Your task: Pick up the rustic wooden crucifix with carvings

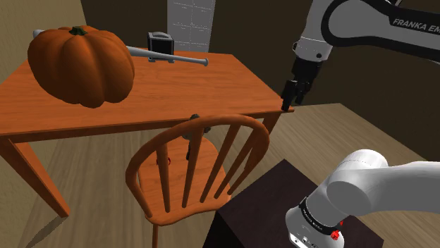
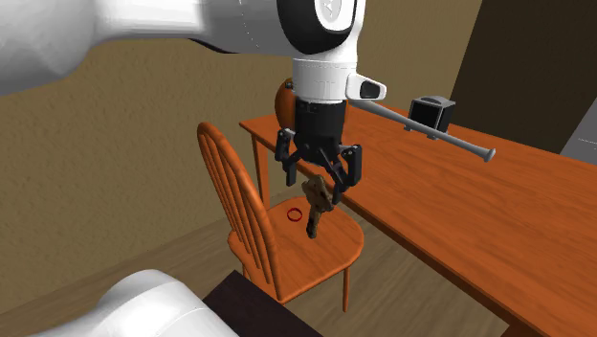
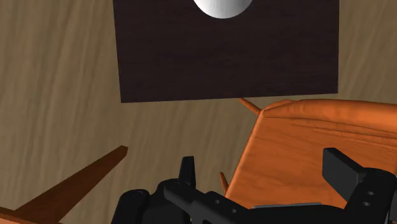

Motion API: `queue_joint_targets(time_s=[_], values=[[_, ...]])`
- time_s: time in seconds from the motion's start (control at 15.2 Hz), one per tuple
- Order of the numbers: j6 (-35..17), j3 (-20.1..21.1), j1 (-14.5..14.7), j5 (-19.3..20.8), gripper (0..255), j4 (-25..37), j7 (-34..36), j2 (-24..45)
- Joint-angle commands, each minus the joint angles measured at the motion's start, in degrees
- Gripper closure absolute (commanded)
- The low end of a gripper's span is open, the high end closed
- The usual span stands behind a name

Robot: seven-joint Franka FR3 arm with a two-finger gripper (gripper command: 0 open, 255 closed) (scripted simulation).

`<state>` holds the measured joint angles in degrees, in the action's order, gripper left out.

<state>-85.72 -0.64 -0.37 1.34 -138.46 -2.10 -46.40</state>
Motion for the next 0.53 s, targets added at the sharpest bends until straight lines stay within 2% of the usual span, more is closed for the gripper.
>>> queue_joint_targets(time_s=[0.0,0.46], values=[[0.0,0.0,0.0,0.0,0,0.0,0.0,0.0],[-10.32,10.22,-1.96,-8.59,0,-3.23,21.79,4.76]])
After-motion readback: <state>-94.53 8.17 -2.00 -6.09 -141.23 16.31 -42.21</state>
